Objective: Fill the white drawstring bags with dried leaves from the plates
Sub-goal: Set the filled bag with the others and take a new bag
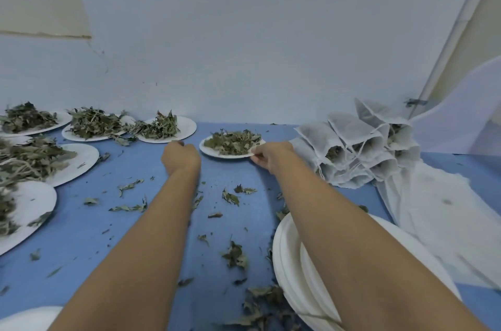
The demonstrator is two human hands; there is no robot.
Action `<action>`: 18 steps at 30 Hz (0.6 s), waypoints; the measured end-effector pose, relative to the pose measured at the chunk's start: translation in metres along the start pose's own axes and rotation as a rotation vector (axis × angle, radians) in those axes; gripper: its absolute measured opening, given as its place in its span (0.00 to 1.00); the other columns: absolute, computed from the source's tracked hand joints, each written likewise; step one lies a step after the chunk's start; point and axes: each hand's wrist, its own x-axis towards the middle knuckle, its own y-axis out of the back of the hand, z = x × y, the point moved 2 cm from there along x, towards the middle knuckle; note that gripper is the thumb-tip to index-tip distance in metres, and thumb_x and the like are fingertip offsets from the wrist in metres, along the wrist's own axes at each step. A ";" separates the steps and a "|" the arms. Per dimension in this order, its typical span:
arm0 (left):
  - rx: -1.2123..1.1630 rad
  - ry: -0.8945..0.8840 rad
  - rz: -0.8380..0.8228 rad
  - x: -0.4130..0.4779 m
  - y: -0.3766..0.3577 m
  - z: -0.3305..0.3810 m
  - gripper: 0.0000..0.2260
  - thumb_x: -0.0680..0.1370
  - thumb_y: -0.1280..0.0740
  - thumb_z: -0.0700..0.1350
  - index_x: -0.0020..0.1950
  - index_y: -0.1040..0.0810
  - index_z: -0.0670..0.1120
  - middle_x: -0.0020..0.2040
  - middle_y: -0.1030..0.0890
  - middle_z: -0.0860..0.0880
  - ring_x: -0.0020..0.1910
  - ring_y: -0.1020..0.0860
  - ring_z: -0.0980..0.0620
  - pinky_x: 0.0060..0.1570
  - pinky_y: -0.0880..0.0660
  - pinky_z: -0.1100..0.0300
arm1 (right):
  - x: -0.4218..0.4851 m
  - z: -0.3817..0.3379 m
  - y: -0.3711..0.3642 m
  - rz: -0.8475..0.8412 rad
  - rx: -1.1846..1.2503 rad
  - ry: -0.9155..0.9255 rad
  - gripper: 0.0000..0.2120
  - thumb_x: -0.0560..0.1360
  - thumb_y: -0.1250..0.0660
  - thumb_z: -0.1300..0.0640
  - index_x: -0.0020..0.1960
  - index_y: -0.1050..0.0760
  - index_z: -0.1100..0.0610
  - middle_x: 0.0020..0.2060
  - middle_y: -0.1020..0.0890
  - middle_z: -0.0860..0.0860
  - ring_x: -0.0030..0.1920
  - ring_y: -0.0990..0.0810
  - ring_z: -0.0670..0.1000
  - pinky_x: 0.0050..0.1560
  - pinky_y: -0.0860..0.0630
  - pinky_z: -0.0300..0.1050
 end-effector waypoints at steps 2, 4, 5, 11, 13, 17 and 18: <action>-0.159 0.130 -0.023 -0.004 0.006 0.000 0.08 0.80 0.40 0.38 0.50 0.23 0.36 0.57 0.22 0.33 0.49 0.22 0.40 0.53 0.24 0.51 | -0.012 0.000 0.006 -0.028 -0.036 -0.025 0.11 0.72 0.33 0.74 0.54 0.25 0.70 0.51 0.19 0.61 0.53 0.19 0.55 0.43 0.21 0.42; -0.246 0.192 -0.053 -0.012 0.012 0.000 0.11 0.79 0.38 0.37 0.36 0.30 0.40 0.46 0.21 0.35 0.40 0.25 0.44 0.50 0.23 0.52 | -0.024 -0.002 0.011 -0.080 -0.037 -0.061 0.09 0.73 0.35 0.74 0.54 0.25 0.70 0.47 0.20 0.60 0.53 0.20 0.55 0.41 0.21 0.41; -0.298 0.211 -0.088 -0.018 0.014 0.002 0.10 0.79 0.38 0.37 0.38 0.31 0.41 0.42 0.23 0.39 0.38 0.26 0.45 0.48 0.22 0.53 | -0.029 -0.003 0.013 -0.105 -0.030 -0.073 0.08 0.74 0.35 0.74 0.52 0.25 0.69 0.44 0.21 0.59 0.52 0.20 0.55 0.36 0.20 0.39; -0.604 0.362 -0.207 -0.070 0.036 0.022 0.03 0.77 0.32 0.37 0.44 0.24 0.38 0.36 0.23 0.45 0.28 0.27 0.52 0.36 0.21 0.60 | -0.081 -0.008 0.042 -0.168 -0.020 -0.019 0.11 0.75 0.36 0.73 0.58 0.26 0.70 0.36 0.25 0.56 0.35 0.25 0.49 0.45 0.24 0.35; -0.672 0.373 -0.287 -0.092 0.046 0.027 0.04 0.77 0.32 0.36 0.50 0.23 0.39 0.37 0.23 0.46 0.30 0.26 0.54 0.33 0.21 0.62 | -0.105 -0.007 0.058 -0.213 -0.011 -0.004 0.13 0.76 0.37 0.71 0.60 0.27 0.69 0.37 0.26 0.55 0.33 0.25 0.47 0.42 0.22 0.33; -0.703 0.326 -0.379 -0.136 0.060 0.032 0.05 0.76 0.32 0.35 0.52 0.24 0.39 0.30 0.22 0.46 0.18 0.28 0.58 0.30 0.21 0.64 | -0.138 -0.005 0.097 -0.190 -0.019 0.069 0.05 0.76 0.37 0.71 0.52 0.28 0.65 0.37 0.26 0.56 0.31 0.23 0.49 0.28 0.22 0.36; -0.700 0.313 -0.389 -0.148 0.061 0.034 0.06 0.76 0.33 0.34 0.52 0.24 0.38 0.27 0.23 0.47 0.17 0.29 0.58 0.31 0.21 0.63 | -0.144 -0.006 0.107 -0.162 -0.026 0.099 0.03 0.76 0.38 0.70 0.49 0.29 0.65 0.35 0.26 0.56 0.29 0.24 0.50 0.26 0.22 0.36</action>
